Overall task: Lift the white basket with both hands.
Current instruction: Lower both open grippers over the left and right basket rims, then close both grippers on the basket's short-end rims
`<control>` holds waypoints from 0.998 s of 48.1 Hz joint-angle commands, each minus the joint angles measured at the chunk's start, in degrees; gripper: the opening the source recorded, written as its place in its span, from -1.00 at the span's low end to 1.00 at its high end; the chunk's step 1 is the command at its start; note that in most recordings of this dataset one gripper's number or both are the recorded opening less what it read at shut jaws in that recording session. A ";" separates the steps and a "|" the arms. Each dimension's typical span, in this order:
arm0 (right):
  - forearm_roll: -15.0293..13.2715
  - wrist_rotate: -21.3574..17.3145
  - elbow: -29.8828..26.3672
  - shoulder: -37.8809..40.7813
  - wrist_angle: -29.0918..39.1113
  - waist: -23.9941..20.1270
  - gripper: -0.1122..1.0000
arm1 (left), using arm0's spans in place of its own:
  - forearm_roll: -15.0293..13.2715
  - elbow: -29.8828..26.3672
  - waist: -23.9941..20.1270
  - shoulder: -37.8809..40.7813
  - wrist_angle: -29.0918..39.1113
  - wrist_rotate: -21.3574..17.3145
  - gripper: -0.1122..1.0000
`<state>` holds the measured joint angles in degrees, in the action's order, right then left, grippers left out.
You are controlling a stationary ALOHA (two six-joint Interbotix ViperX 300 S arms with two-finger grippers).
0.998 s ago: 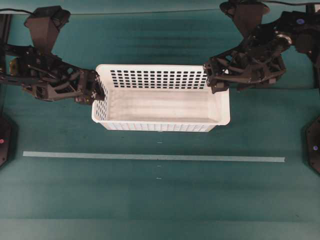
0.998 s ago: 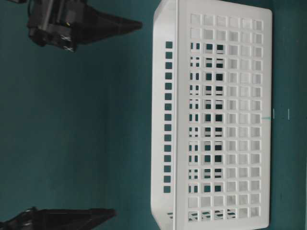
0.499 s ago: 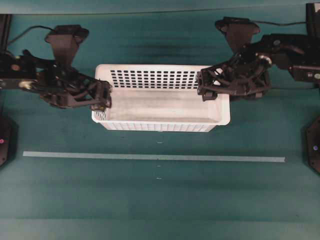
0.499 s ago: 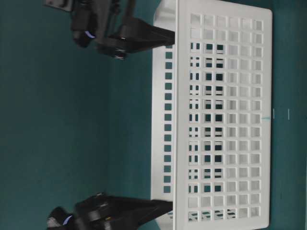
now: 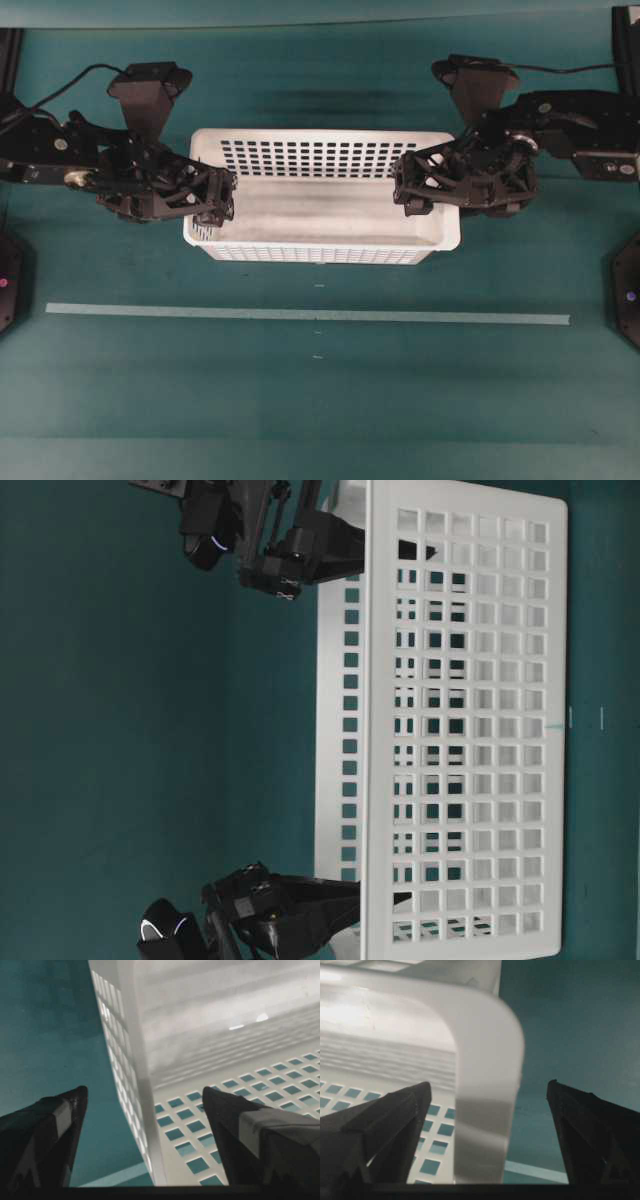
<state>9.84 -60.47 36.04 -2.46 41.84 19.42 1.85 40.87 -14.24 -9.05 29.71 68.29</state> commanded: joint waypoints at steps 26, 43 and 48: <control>-0.09 -0.62 -0.62 2.11 -1.67 -0.18 -0.47 | 0.09 -0.26 -0.09 0.18 -2.20 0.00 -0.70; -0.09 -0.62 -0.53 2.11 -3.34 -0.18 -0.48 | 0.18 0.97 -0.09 -0.26 -2.11 0.00 -0.70; -0.09 -0.62 -0.53 2.11 -3.52 -0.18 -0.48 | 0.18 1.05 -0.09 -0.44 -2.11 0.00 -0.70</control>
<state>9.84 -61.44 35.68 -0.62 38.94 19.60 1.76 41.84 -14.41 -9.14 27.69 68.47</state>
